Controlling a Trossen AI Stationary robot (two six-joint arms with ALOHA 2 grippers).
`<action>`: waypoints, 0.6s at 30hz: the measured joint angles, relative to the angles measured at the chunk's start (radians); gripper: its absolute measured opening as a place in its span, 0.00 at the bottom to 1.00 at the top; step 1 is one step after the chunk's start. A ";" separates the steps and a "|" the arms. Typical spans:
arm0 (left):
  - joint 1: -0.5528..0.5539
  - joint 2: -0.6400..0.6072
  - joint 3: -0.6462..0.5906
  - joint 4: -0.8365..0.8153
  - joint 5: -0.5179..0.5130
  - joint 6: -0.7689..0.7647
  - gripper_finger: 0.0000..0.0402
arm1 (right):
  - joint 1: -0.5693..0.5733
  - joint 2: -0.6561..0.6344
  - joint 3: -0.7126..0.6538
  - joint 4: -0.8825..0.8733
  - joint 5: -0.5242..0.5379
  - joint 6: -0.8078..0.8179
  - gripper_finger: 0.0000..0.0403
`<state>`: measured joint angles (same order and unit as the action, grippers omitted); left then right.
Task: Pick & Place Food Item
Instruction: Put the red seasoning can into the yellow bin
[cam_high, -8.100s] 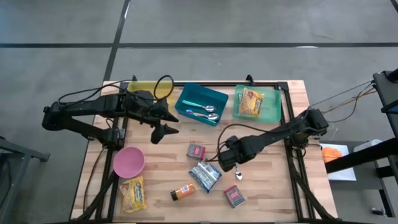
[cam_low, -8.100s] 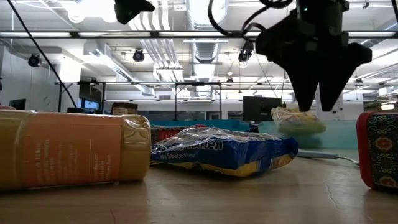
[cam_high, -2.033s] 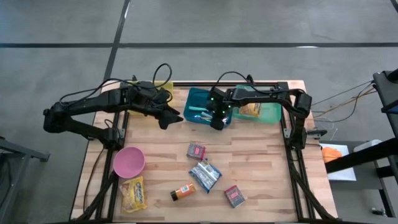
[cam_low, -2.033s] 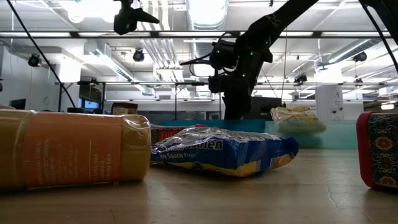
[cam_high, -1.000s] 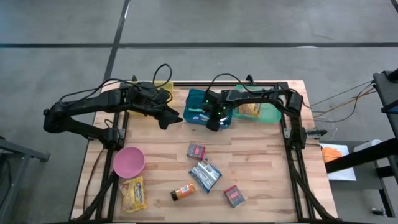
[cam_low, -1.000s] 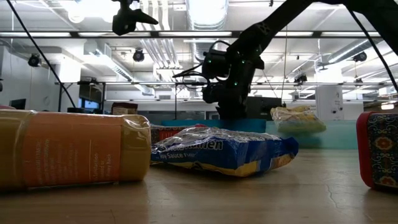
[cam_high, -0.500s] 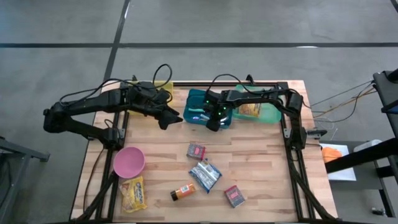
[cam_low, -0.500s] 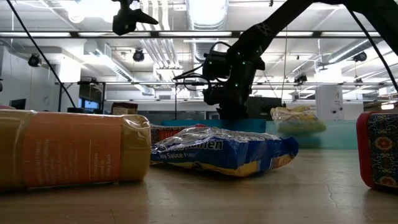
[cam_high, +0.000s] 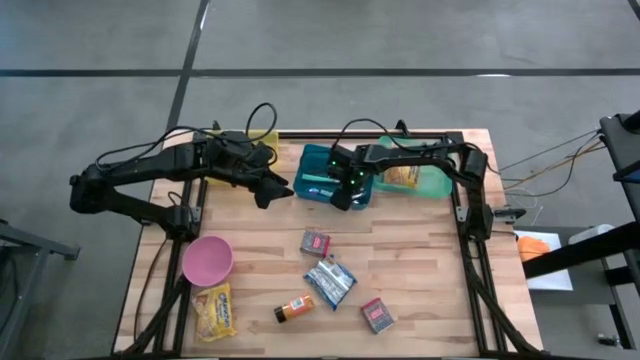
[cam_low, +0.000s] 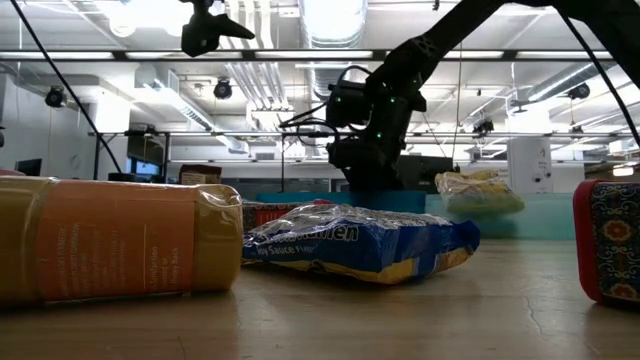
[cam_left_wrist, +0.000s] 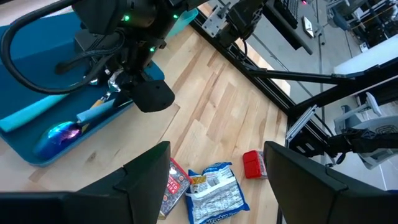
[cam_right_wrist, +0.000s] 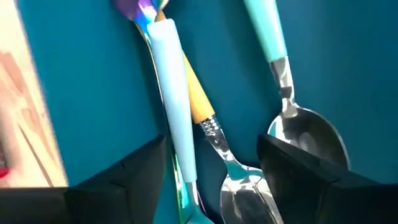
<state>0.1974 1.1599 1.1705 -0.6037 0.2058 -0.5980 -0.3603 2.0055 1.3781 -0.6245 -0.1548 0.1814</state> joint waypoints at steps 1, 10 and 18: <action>0.000 0.000 0.000 0.000 0.001 0.000 0.66 | 0.000 -0.007 0.000 0.000 0.001 0.000 0.62; -0.006 0.000 0.000 -0.032 0.039 0.155 0.66 | 0.019 -0.156 0.001 -0.003 0.077 -0.046 0.63; -0.084 0.037 0.000 -0.082 0.029 0.463 0.66 | 0.070 -0.290 -0.012 -0.068 0.076 -0.022 0.63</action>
<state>0.1138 1.1966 1.1705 -0.6855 0.2351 -0.1347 -0.2908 1.7159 1.3662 -0.6926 -0.0793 0.1591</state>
